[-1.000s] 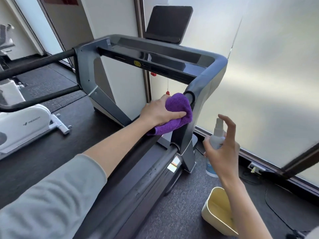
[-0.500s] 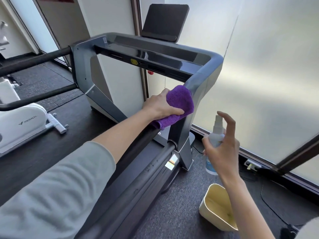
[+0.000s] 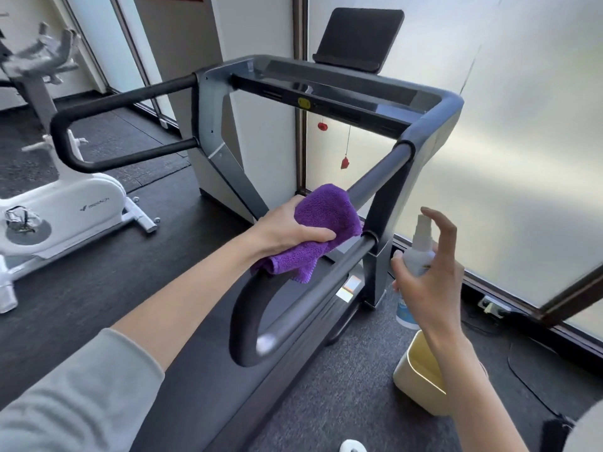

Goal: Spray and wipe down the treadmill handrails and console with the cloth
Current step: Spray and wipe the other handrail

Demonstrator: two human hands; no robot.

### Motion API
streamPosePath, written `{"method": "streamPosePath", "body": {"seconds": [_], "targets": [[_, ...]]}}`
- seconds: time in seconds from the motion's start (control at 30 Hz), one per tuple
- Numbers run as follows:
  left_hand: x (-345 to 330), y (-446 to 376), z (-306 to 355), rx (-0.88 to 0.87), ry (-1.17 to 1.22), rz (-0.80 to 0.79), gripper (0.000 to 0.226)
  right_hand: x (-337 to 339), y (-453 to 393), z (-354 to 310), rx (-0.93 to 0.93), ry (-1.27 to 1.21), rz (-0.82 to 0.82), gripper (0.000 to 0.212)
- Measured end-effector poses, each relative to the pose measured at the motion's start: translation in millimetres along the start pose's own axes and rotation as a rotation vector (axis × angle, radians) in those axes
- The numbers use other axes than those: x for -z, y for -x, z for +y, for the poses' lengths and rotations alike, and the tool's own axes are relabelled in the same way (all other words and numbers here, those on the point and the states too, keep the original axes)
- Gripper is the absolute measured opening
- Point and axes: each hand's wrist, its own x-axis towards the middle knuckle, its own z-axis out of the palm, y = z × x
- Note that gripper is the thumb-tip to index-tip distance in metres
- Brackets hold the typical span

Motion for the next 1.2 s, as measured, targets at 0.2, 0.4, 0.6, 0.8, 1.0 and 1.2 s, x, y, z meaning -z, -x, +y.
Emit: {"method": "streamPosePath", "body": {"seconds": [0.2, 0.4, 0.6, 0.8, 1.0, 1.2], "targets": [[9.6, 71.8, -37.1, -0.011, 0.07, 0.111, 0.065, -14.1, 56.0, -21.5, 0.009, 0.015, -0.01, 0.073], [-2.6, 116.3, -55.7, -0.098, -0.076, 0.388, 0.065, -17.4, 84.7, -32.0, 0.025, 0.011, -0.019, 0.072], [-20.1, 121.5, -65.5, -0.135, -0.019, 0.543, 0.061, -11.5, 93.7, -35.2, 0.012, 0.005, -0.031, 0.069], [-34.9, 130.7, -73.0, -0.137, 0.052, 0.676, 0.066, -15.2, 102.8, -40.9, 0.032, -0.019, -0.063, 0.072], [-37.3, 140.2, -88.3, -0.088, 0.198, 0.657, 0.063, -23.0, 109.1, -41.0, 0.04, -0.002, -0.127, 0.072], [-23.3, 113.2, -55.1, -0.168, -0.14, 0.695, 0.073, -35.5, 110.3, -44.6, 0.059, -0.043, -0.165, 0.071]]}}
